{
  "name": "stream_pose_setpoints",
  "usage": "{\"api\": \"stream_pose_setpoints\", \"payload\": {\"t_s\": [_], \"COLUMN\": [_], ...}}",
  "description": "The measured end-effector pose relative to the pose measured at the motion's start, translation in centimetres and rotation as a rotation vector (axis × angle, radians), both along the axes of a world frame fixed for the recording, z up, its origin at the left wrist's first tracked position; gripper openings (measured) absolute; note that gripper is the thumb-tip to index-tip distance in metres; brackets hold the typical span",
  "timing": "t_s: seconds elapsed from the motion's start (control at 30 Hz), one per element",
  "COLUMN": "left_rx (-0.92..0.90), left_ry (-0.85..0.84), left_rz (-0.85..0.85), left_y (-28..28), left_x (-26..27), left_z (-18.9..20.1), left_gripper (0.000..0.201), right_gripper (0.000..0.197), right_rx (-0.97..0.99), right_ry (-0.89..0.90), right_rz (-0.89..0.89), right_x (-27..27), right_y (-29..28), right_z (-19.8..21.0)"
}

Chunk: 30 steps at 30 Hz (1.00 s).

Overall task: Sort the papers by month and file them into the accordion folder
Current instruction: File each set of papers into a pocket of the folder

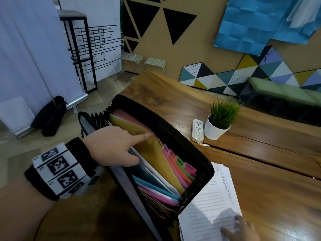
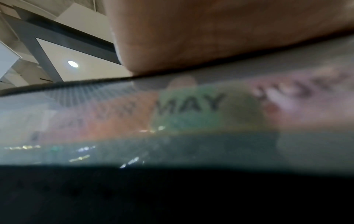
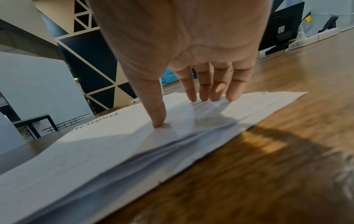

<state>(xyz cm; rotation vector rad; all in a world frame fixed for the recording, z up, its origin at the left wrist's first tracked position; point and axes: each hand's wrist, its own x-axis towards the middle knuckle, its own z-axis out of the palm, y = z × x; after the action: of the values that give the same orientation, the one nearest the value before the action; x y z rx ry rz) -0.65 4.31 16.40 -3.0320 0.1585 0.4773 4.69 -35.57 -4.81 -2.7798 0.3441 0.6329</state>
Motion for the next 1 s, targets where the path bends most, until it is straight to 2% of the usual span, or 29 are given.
{"api": "stream_pose_setpoints", "payload": {"t_s": [0.27, 0.4, 0.53, 0.77, 1.0], "left_rx": [-0.022, -0.062, -0.006, -0.021, 0.006], "left_ry": [-0.003, -0.079, -0.046, -0.01, -0.028], "left_rz": [0.06, 0.071, 0.054, 0.124, 0.106], "left_y": [-0.14, -0.2, -0.33, -0.15, -0.01], "left_x": [0.4, 0.42, 0.48, 0.38, 0.24], "left_z": [-0.17, 0.13, 0.32, 0.14, 0.11], "left_gripper": [0.078, 0.071, 0.063, 0.076, 0.07], "right_gripper": [0.08, 0.079, 0.077, 0.077, 0.077], "right_rx": [0.027, 0.028, 0.015, 0.015, 0.008], "right_ry": [-0.019, -0.054, -0.085, -0.063, -0.071], "right_rz": [-0.008, -0.006, 0.004, 0.023, 0.03], "right_x": [0.0, -0.08, -0.03, 0.09, 0.13], "right_y": [-0.27, -0.41, -0.46, -0.58, -0.63], "right_z": [-0.3, -0.49, -0.65, -0.77, -0.68]}}
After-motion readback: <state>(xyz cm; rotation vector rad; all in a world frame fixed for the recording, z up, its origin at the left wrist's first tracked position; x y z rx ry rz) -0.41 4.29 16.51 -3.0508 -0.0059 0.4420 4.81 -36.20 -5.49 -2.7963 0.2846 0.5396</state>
